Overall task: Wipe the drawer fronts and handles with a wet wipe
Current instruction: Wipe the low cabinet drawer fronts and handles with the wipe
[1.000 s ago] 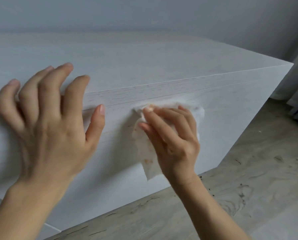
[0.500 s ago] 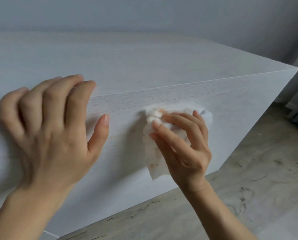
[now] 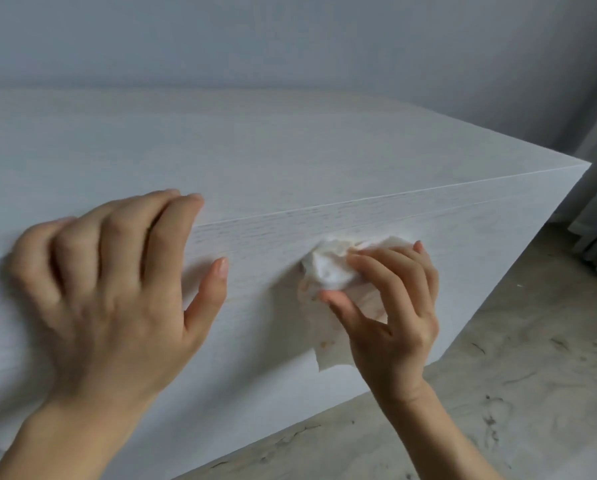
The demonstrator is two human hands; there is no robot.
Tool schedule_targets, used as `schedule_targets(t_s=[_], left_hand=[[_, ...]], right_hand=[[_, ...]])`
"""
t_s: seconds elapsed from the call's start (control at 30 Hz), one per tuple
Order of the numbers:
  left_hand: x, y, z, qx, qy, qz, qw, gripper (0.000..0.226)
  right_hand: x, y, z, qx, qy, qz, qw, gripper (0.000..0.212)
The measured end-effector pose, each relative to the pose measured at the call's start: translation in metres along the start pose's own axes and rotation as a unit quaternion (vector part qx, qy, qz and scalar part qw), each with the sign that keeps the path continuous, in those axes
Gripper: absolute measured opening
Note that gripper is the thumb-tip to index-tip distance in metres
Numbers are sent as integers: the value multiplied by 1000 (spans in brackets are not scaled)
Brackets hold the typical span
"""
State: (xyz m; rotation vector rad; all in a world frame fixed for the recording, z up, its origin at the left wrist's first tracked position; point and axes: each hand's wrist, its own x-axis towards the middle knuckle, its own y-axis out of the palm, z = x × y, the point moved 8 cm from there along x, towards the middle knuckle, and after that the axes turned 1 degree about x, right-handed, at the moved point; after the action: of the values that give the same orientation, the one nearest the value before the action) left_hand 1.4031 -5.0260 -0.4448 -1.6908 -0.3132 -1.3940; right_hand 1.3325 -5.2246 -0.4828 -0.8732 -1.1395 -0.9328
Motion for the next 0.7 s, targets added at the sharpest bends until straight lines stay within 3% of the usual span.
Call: schedule_targets(t_s=[0.13, 0.33, 0.53, 0.7], left_hand=[[-1, -1, -2, 26, -5, -15, 1000, 39], [0, -8, -7, 93, -2, -48, 994, 39], [1, -10, -8, 136, -4, -63, 989, 40], [2, -12, -9, 140, -2, -63, 988, 42]], right_hand=[[-4, 14, 18, 1, 12, -3, 1000, 20], [1, -2, -1, -8, -11, 8, 1000, 34], [-3, 10, 17, -5, -28, 25, 999, 21], [7, -5, -7, -24, -22, 35, 999, 43]])
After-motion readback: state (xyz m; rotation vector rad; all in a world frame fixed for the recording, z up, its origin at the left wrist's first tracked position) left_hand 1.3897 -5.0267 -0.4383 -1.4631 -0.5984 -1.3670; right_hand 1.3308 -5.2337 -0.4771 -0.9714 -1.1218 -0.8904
